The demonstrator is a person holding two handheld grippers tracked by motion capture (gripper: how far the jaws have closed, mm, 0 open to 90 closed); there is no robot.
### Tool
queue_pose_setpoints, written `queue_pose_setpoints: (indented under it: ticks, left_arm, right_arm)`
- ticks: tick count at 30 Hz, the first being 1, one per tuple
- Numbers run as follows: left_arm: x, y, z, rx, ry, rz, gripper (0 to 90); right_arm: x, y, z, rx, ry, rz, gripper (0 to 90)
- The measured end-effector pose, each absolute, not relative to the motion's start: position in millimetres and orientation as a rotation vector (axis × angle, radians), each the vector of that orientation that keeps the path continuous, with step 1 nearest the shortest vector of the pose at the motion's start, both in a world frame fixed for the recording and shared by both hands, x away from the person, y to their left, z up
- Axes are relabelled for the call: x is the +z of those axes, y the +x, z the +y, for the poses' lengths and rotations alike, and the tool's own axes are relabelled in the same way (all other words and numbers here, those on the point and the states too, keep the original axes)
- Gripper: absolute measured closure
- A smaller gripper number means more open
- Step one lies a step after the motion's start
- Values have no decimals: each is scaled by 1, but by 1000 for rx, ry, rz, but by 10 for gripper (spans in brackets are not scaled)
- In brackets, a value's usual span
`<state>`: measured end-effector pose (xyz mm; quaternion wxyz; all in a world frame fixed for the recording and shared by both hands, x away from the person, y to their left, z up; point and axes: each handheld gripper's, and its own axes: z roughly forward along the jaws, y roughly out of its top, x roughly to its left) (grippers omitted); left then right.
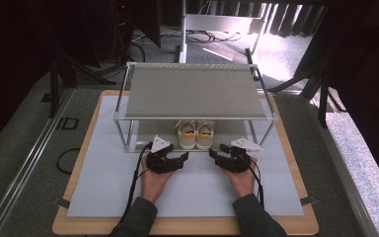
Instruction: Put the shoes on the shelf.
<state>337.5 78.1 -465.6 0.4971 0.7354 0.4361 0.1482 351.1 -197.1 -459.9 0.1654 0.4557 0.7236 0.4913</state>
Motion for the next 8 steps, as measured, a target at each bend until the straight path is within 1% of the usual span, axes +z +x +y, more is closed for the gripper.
queue_pose_setpoints:
  ticks: [5, 8]
  left_arm:
    - [-468, 320, 88, 352, 1810, 1022, 288]
    - [-469, 314, 94, 379, 1829, 1027, 288]
  right_arm:
    - [-462, 334, -206, 1350, 1257, 2114, 427]
    - [-462, 330, -213, 1346, 1259, 2117, 425]
